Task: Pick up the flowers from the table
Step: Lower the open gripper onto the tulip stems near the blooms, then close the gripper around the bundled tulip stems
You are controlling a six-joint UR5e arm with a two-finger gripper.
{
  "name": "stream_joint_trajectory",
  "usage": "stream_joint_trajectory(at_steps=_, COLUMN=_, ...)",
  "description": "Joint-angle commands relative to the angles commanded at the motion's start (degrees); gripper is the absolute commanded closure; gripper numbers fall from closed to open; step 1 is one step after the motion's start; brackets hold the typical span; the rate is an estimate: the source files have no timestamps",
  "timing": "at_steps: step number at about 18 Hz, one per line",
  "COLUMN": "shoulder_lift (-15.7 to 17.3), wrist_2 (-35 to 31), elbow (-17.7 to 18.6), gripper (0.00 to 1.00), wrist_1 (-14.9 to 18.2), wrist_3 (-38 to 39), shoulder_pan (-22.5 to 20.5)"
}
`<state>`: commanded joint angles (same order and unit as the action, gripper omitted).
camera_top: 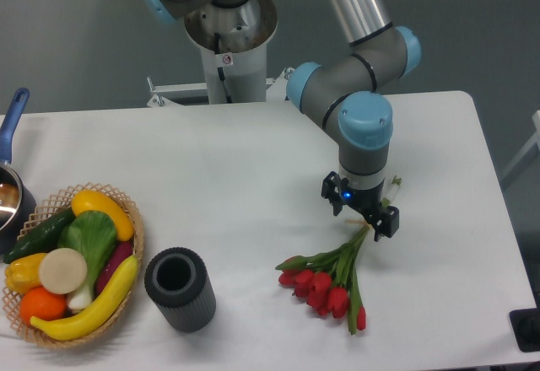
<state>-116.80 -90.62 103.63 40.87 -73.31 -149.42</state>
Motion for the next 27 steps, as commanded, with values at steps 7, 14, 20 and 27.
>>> stream_joint_trajectory(at_steps=7, shoulder_lift=-3.2, wrist_2=-0.4, elbow=-3.3, gripper=0.00, wrist_1=0.0, wrist_3=2.1, shoulder_pan=1.8)
stream_joint_trajectory(at_steps=14, shoulder_lift=-5.8, wrist_2=-2.0, elbow=-5.7, gripper=0.22, wrist_1=-1.6, wrist_3=4.6, shoulder_pan=2.9)
stream_joint_trajectory(at_steps=20, shoulder_lift=-6.4, wrist_2=-8.2, elbow=-6.1, gripper=0.74, wrist_1=-1.6, wrist_3=5.7, shoulder_pan=4.4)
stream_joint_trajectory(at_steps=27, shoulder_lift=-6.2, wrist_2=-5.8, elbow=-7.2, gripper=1.00, wrist_1=-1.9, wrist_3=10.2, shoulder_pan=4.6)
